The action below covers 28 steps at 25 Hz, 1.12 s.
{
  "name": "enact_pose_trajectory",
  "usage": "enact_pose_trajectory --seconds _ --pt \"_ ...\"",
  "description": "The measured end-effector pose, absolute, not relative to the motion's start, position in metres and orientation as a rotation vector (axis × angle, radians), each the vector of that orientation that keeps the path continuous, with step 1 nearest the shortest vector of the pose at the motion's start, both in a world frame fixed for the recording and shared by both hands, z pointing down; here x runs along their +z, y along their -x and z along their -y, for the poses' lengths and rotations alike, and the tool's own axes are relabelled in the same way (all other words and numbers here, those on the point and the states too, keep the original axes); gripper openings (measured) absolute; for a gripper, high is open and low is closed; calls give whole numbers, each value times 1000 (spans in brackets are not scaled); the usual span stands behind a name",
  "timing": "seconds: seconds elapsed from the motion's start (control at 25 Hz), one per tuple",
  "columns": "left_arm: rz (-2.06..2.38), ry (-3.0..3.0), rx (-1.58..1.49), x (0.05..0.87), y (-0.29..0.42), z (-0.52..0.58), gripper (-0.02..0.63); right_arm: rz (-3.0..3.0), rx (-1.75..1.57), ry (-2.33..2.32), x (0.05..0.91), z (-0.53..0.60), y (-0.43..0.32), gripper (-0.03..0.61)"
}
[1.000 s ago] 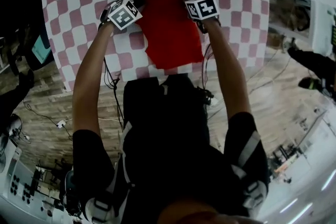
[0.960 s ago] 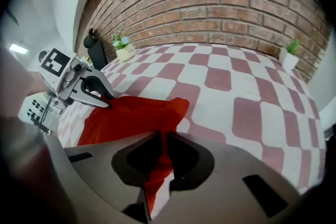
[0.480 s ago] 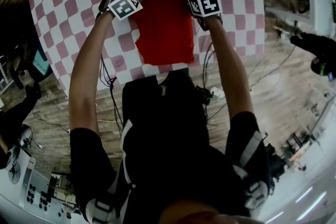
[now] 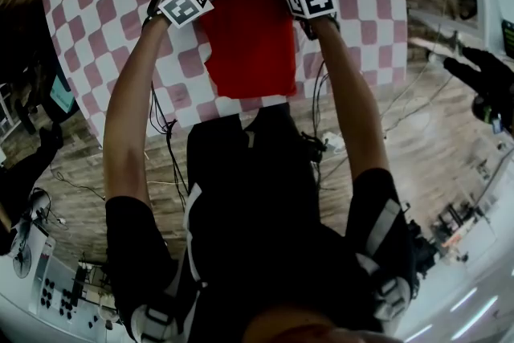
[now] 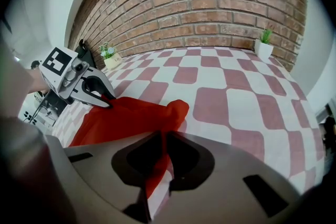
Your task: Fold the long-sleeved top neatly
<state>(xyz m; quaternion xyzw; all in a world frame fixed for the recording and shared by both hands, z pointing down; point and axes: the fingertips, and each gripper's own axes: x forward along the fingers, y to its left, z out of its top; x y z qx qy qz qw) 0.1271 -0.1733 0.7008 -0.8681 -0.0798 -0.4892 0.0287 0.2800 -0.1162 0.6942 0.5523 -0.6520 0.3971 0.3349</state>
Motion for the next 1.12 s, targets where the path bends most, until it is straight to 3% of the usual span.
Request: enact_pose_trajectory --seconds 0.4,0.52,0.68,1.12 --pt "150 2709 -1502 701 -127 174 55 1690 1058 -1465 702 120 -280 48" --pt "80 2779 -1489 699 -124 174 65 1727 1050 -1465 697 118 -280 90" --pt "48 2815 -1495 689 -116 176 123 1801 1000 -1437 681 115 -284 143" --pt "135 2783 -1560 685 -111 183 161 1859 564 -799 654 140 -258 175"
